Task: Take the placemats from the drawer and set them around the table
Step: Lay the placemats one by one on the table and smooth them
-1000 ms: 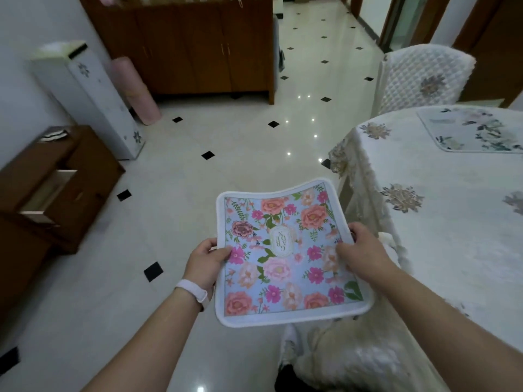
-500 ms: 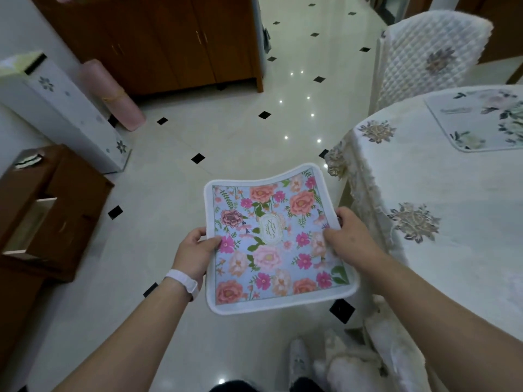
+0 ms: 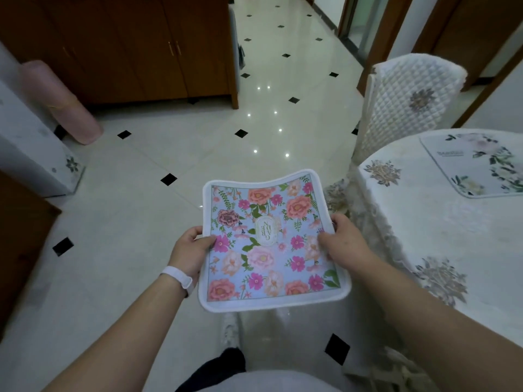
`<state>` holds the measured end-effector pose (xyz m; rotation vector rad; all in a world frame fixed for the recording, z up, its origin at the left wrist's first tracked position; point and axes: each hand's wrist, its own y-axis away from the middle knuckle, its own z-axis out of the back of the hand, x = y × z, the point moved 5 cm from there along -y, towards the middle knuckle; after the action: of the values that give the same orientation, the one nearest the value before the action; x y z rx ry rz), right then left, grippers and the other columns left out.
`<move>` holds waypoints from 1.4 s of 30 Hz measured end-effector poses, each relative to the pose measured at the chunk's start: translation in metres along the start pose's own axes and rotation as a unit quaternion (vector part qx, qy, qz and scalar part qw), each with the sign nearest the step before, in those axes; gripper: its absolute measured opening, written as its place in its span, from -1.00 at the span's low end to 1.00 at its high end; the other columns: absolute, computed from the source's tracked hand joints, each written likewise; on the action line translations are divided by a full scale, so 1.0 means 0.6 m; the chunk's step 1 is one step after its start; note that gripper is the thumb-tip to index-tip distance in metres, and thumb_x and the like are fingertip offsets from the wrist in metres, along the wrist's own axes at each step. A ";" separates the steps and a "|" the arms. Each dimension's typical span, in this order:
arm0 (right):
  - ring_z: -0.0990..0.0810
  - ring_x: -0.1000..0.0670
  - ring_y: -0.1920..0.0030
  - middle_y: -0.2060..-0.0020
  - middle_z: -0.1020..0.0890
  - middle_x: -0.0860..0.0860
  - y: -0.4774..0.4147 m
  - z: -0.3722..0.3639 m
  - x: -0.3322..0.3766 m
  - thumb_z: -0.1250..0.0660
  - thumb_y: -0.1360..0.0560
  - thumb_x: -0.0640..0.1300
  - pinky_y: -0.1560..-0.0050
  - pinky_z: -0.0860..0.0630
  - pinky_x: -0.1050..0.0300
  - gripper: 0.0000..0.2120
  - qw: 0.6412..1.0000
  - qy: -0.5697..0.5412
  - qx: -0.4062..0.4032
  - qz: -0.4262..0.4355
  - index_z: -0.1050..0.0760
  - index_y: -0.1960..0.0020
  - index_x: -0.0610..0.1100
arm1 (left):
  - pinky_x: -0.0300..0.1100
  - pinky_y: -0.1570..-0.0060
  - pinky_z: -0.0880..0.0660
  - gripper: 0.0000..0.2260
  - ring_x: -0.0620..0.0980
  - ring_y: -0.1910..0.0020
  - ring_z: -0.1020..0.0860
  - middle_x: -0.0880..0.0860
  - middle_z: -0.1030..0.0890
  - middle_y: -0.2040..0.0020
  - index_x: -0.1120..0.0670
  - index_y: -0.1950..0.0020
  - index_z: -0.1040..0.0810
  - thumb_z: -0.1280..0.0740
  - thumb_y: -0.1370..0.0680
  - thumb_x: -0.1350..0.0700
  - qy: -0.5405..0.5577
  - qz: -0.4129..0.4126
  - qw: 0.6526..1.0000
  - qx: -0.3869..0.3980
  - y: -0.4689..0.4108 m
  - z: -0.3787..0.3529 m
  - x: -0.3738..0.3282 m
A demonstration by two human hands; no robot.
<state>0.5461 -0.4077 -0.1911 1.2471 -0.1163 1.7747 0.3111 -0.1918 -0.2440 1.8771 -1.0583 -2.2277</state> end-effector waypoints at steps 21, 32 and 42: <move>-0.69 -0.08 0.14 0.05 -0.65 -0.04 -0.380 -0.044 0.216 -0.28 -0.50 -0.22 0.09 -0.66 -0.13 -0.77 0.994 -0.039 -0.096 -0.045 -0.41 -0.14 -0.06 | -0.01 0.36 -0.59 -0.89 0.20 0.31 -0.68 0.22 -0.70 0.21 0.11 0.01 -0.54 -0.40 -0.49 0.20 -0.020 0.004 0.996 0.092 -0.472 -0.069 -0.279; -0.68 -0.10 0.19 0.10 -0.64 -0.06 -0.725 0.116 0.246 -0.28 -0.49 -0.20 0.14 -0.66 -0.16 -0.82 0.991 -0.067 -0.096 -0.065 -0.41 -0.06 -0.01 | 0.17 0.15 -0.62 -0.93 0.25 0.22 -0.67 0.23 -0.70 0.17 0.09 0.04 -0.56 -0.39 -0.50 0.18 -0.087 -0.007 0.992 0.089 -0.726 -0.335 -0.444; -0.69 -0.12 0.18 0.08 -0.65 -0.08 -0.934 0.289 0.320 -0.29 -0.51 -0.21 0.15 -0.66 -0.17 -0.86 0.980 -0.109 -0.152 -0.064 -0.44 -0.04 -0.05 | 0.12 0.18 -0.63 -0.90 0.21 0.23 -0.69 0.19 -0.71 0.18 0.09 0.00 -0.58 -0.41 -0.50 0.14 -0.088 -0.045 0.987 0.128 -0.889 -0.556 -0.603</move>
<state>1.0606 -0.0671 -0.1856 1.1922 -0.4085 1.4431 0.9070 0.2221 -0.2206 1.8810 -1.3730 -2.4489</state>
